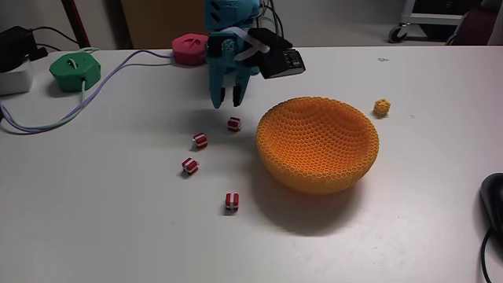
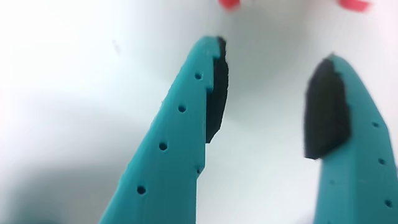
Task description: Place cube pieces into the yellow basket
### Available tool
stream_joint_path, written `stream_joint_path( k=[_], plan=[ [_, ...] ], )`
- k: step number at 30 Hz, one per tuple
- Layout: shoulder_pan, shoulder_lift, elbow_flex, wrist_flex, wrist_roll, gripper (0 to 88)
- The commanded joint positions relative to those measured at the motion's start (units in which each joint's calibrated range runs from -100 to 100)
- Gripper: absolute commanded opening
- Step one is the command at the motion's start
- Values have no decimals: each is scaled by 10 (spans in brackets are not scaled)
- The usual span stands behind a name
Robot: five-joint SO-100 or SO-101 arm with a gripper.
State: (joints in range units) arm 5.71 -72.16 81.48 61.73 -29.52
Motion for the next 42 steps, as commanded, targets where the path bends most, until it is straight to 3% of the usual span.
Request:
stream_joint_path(
  k=[1,8,16,21,26,31,35,38,42],
  plan=[
    [-13,118,-54,-87,-71,245],
    [-27,272,-78,-152,-91,219],
    [-35,331,-38,-270,-106,182],
    [-22,339,-40,-273,-113,0],
    [0,339,-101,-198,-81,0],
    [21,338,-348,-24,-48,0],
    [-44,370,-543,75,-106,0],
    [-135,388,-526,0,-181,0],
    [-213,420,-487,-107,-238,0]
  ],
)
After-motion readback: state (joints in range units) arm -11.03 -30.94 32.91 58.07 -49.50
